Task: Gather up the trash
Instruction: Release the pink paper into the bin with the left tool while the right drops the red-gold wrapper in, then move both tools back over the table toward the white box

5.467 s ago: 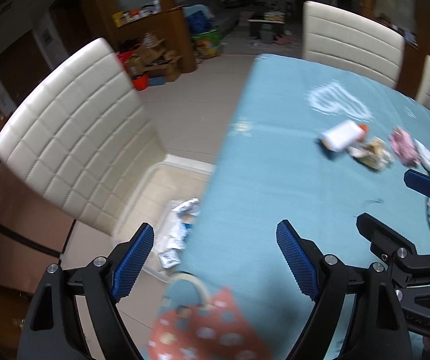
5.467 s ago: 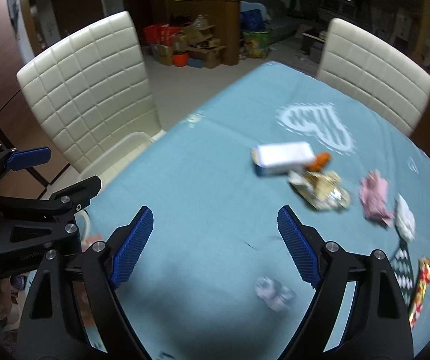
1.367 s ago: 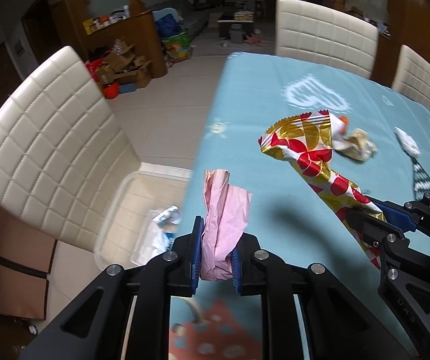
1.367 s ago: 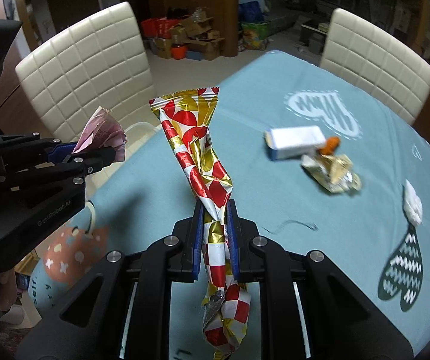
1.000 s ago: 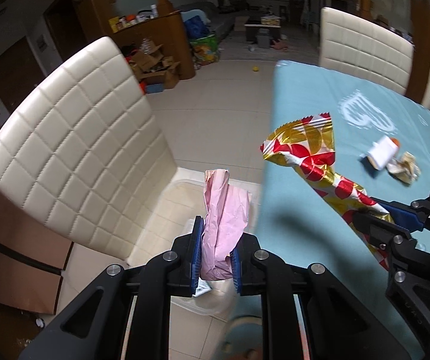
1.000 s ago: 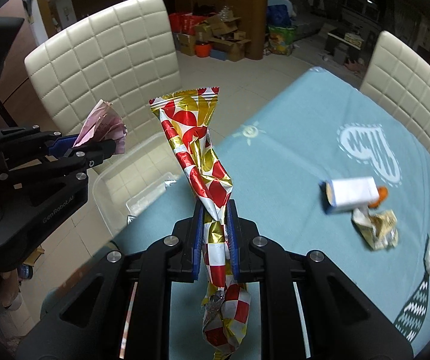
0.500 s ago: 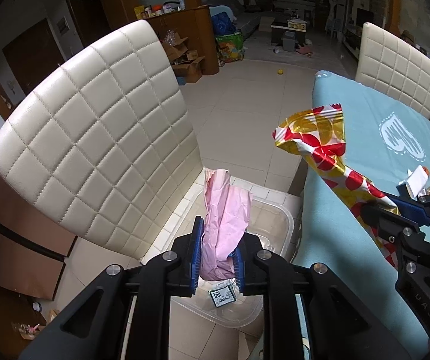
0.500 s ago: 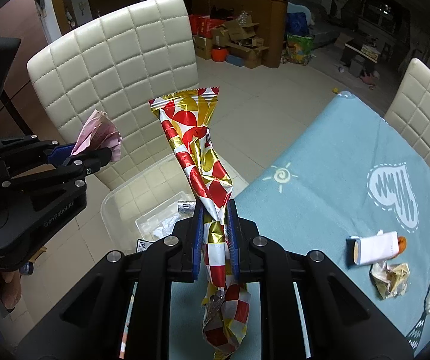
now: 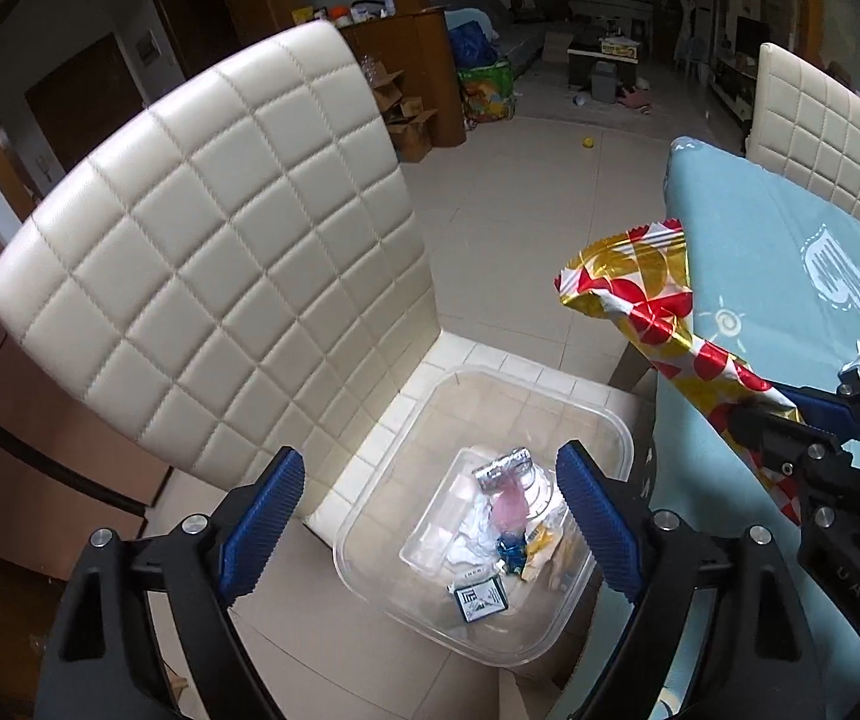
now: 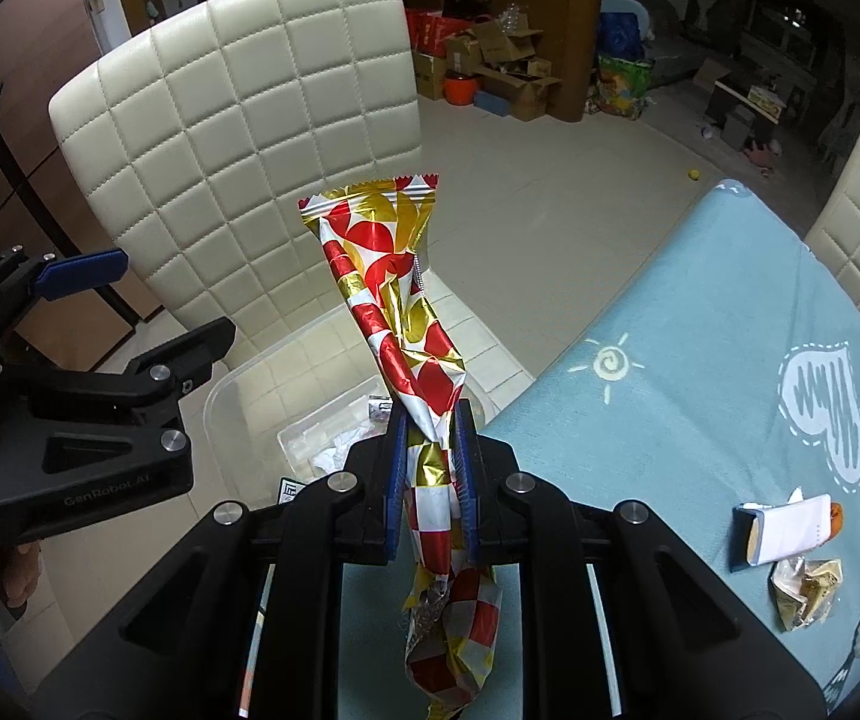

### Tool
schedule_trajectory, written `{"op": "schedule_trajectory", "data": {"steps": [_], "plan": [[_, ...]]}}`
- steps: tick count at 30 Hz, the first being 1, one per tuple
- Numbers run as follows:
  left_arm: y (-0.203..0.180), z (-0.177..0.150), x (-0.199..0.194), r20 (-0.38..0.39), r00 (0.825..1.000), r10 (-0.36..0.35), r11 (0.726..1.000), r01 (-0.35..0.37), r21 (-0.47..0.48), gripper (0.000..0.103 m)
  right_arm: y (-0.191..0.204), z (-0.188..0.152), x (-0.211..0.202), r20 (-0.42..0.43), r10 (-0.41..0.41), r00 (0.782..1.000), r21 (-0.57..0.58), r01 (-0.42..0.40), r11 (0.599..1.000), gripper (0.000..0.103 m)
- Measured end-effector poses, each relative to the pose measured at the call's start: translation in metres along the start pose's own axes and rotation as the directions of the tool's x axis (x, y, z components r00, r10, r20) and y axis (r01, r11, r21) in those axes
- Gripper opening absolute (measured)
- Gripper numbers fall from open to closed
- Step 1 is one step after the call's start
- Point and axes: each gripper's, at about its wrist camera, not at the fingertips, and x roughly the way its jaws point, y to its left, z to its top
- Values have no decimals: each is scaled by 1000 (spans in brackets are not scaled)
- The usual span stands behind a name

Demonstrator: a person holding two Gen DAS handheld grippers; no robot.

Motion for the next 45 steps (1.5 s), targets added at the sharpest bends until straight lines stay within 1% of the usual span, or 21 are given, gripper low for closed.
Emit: {"op": "schedule_trajectory", "data": {"steps": [7,9,13,21,27,29,30,31,32,33,35,38,41,45], "plan": [[15,-6,6,-33,999,-6,998,4,-57,84,11,3,11,-19,19,1000,-34,-20,999,18],[19,-9,7,-40,999,-4,997,1,-75,84,12,4,13,-20,24,1000,-39,-25,999,20],[26,-13,8,-49,999,5,995,-9,-99,84,19,7,16,-26,33,999,-55,-35,998,20],[39,-20,9,-71,997,36,989,-45,-138,84,31,14,15,-7,43,999,-76,-44,996,20],[45,-23,6,-70,997,44,984,-56,-168,84,37,18,14,1,57,998,-83,-56,995,21],[48,-24,6,-74,997,36,983,-49,-178,84,38,19,15,0,70,998,-81,-69,994,27],[50,-25,6,-74,997,37,982,-50,-183,84,38,19,15,0,71,997,-79,-71,994,34],[51,-25,6,-73,997,38,981,-51,-187,84,38,20,15,3,72,997,-75,-72,995,51],[53,-26,6,-74,997,37,980,-51,-192,84,38,21,14,15,63,998,-71,-61,996,65],[55,-27,6,-75,996,38,979,-53,-198,84,39,20,10,45,41,998,-66,-38,997,87],[56,-27,6,-79,996,43,977,-58,-206,84,40,21,6,68,27,997,-72,-22,997,89],[59,-29,4,-79,996,42,975,-58,-216,84,41,22,6,58,17,998,-72,-13,997,89],[58,-28,0,-73,997,29,974,-45,-221,84,35,17,-1,58,3,998,-53,0,999,89],[45,-24,-8,-56,998,6,979,-17,-202,84,22,6,-13,60,-23,998,-25,24,999,90]]}}
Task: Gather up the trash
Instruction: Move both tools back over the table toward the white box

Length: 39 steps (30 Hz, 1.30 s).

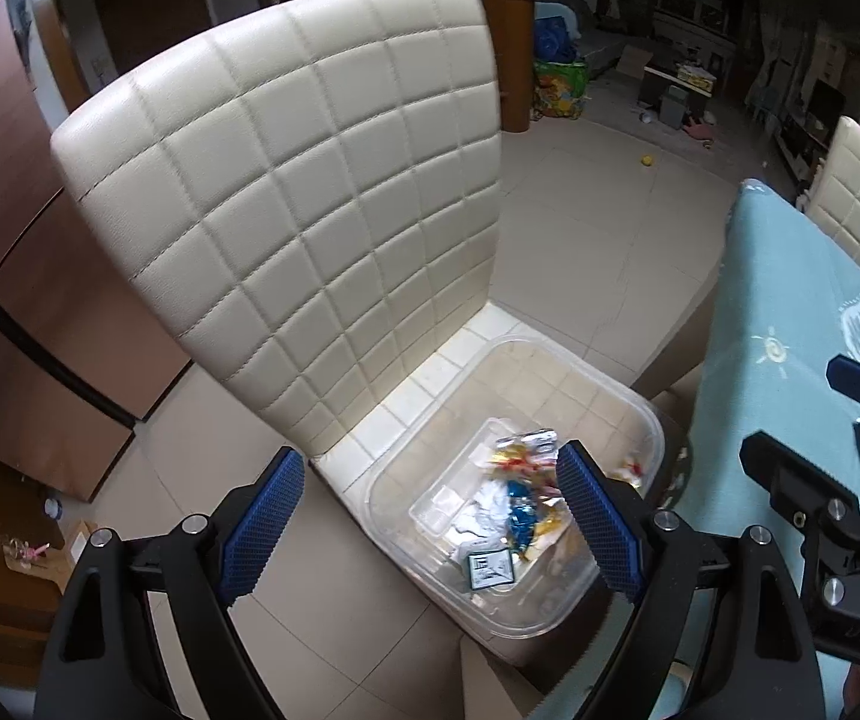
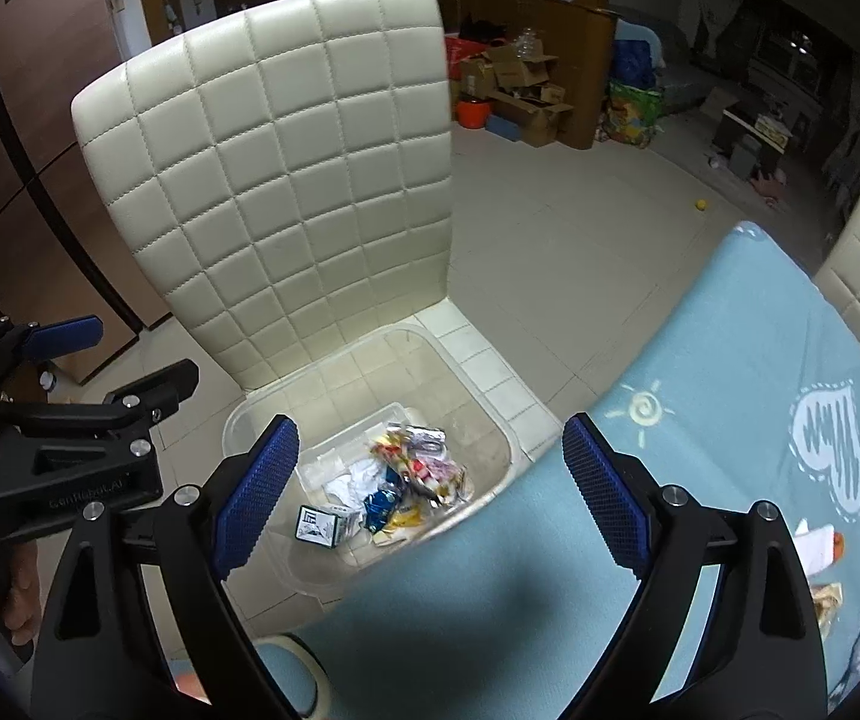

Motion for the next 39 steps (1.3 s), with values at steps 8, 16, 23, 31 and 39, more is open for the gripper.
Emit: {"op": "schedule_trajectory", "data": {"steps": [8,16,23,31,39], "plan": [[-65,-3,-29,32,996,-85,989,81,122,84,-59,-44,-41,7,-96,995,117,95,989,90],[-154,-23,-53,23,986,-163,945,149,292,84,-124,-101,-80,-1,-175,985,257,169,952,90],[-234,-42,-63,-15,974,-227,888,213,409,84,-176,-151,-104,-48,-235,971,342,237,909,90],[-304,-49,-64,-29,967,-252,831,232,506,84,-234,-182,-119,-79,-279,957,434,285,855,90],[-336,-31,-36,-39,970,-239,813,222,538,84,-259,-177,-89,-94,-249,964,431,265,863,90]]}}
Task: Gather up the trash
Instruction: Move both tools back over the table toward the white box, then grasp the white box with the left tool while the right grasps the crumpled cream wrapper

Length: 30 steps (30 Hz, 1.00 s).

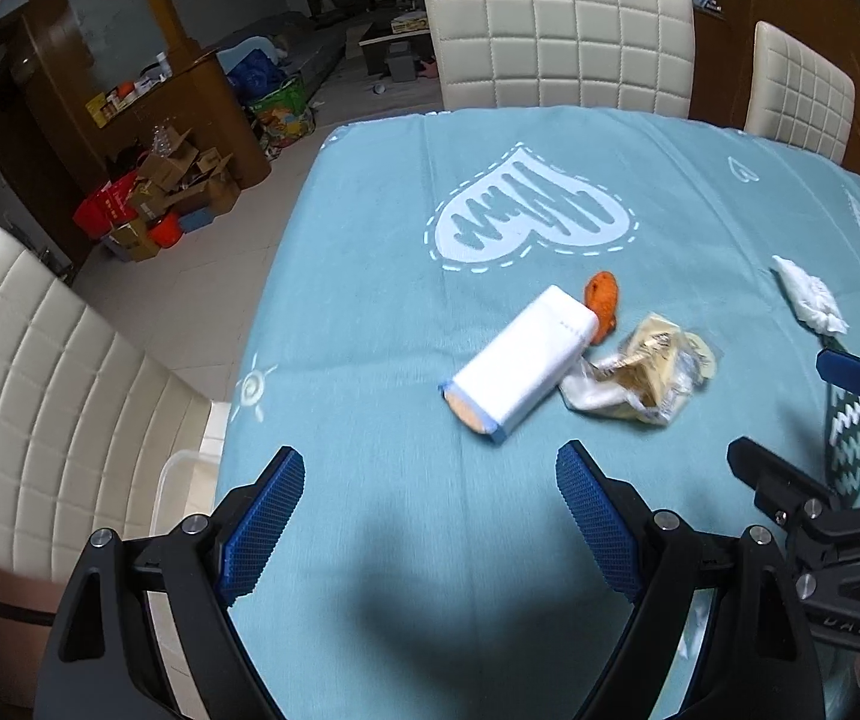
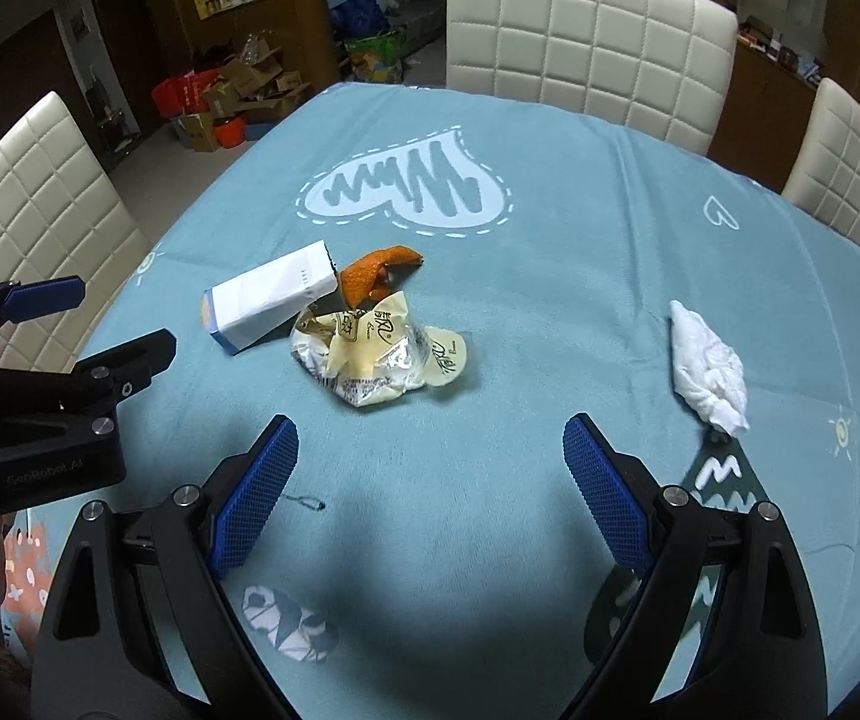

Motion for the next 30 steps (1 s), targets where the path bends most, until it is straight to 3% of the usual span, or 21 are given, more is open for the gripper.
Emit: {"op": "schedule_trajectory", "data": {"steps": [7,13,21,22,27,30], "plan": [[-1,10,32,-40,996,-85,996,86,33,84,11,8,35,-37,19,999,-117,-23,993,89],[-7,15,55,-65,993,-100,992,105,70,84,15,13,51,-41,26,999,-196,-33,980,85],[-7,20,67,-67,991,-113,990,118,81,82,17,16,65,-54,75,996,-202,-84,976,77],[-7,20,67,-67,991,-115,989,120,83,80,18,16,64,-49,83,995,-205,-92,975,72],[-4,18,65,-74,981,-177,982,181,54,48,23,18,62,-42,91,995,-218,-98,971,39],[-4,16,63,-73,982,-173,983,176,48,44,23,17,60,-41,92,995,-214,-99,972,29]]}}
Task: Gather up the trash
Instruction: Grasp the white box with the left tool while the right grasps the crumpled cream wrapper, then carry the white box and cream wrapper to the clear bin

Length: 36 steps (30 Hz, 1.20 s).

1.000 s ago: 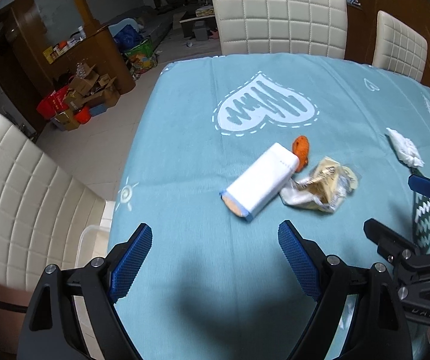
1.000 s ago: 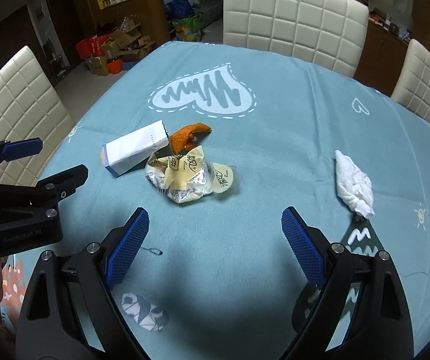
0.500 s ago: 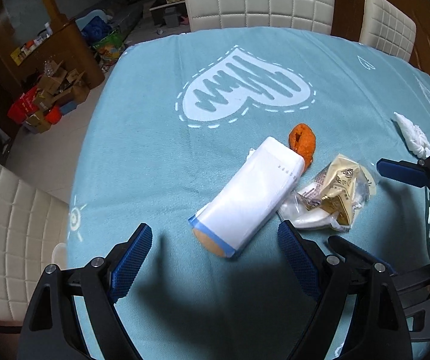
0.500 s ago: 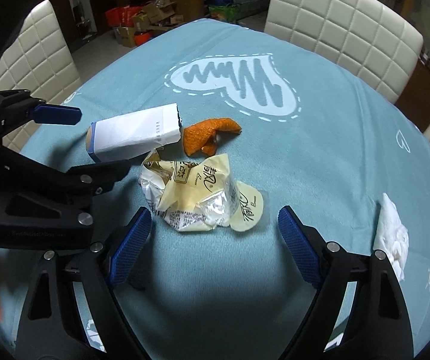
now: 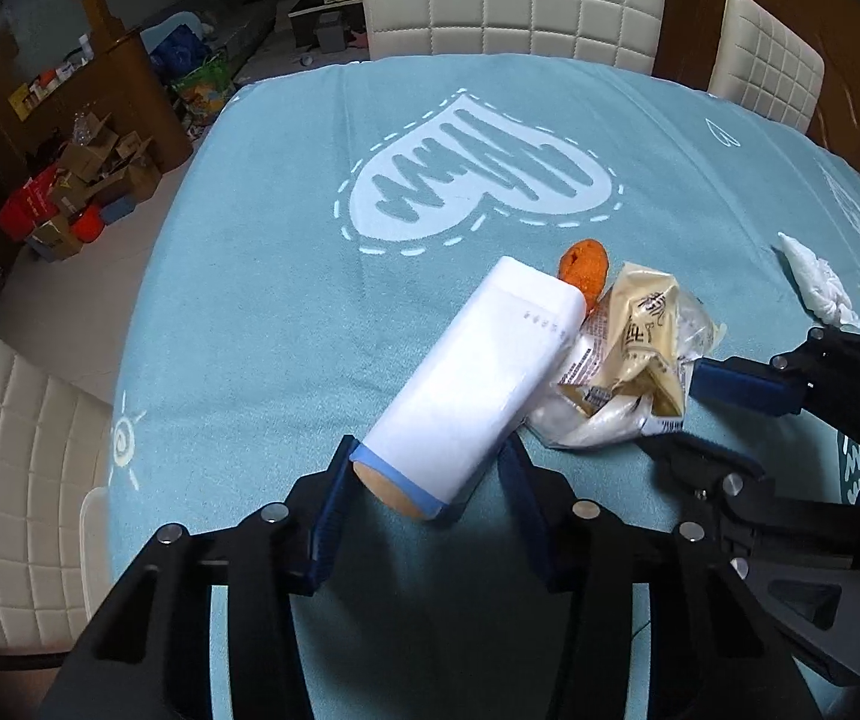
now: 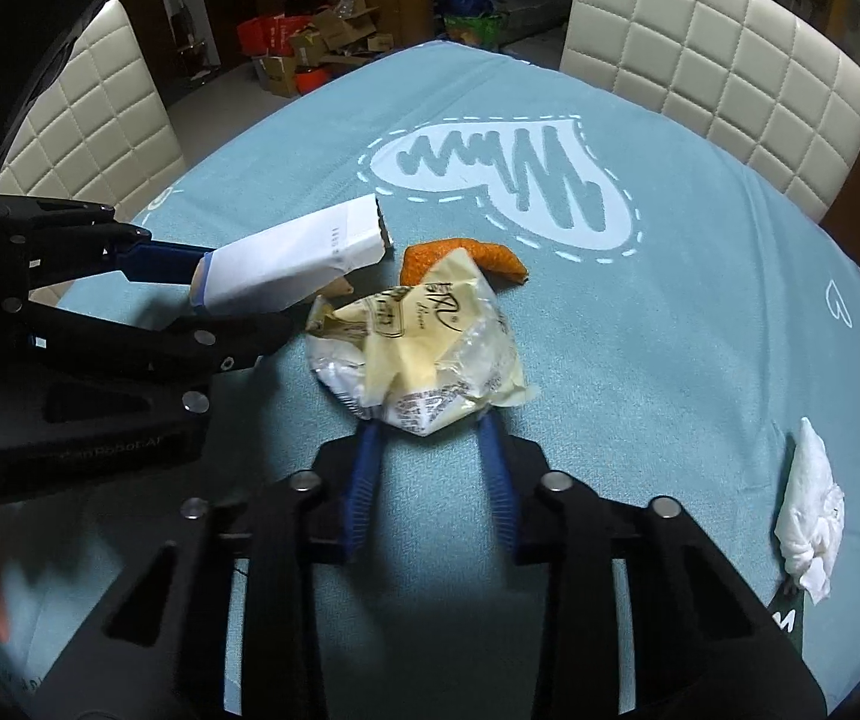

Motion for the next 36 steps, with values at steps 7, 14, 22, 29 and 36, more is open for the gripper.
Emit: {"op": "schedule_trajectory", "data": {"steps": [7,14,22,29,36], "plan": [[11,-11,-14,10,1000,-21,998,22,-56,34,2,-7,-15,36,31,999,13,-32,999,14],[15,-22,-34,36,999,-6,997,9,-77,31,11,-11,-33,51,48,998,14,-49,999,13],[15,-42,-69,76,997,13,997,-7,-72,25,27,-17,-56,57,39,998,5,-40,999,13],[11,-60,-100,109,994,30,998,-23,-66,3,41,-30,-78,70,43,997,-4,-43,999,13],[11,-78,-126,137,990,34,996,-23,-83,3,56,-37,-98,98,49,994,-28,-46,999,13]]}}
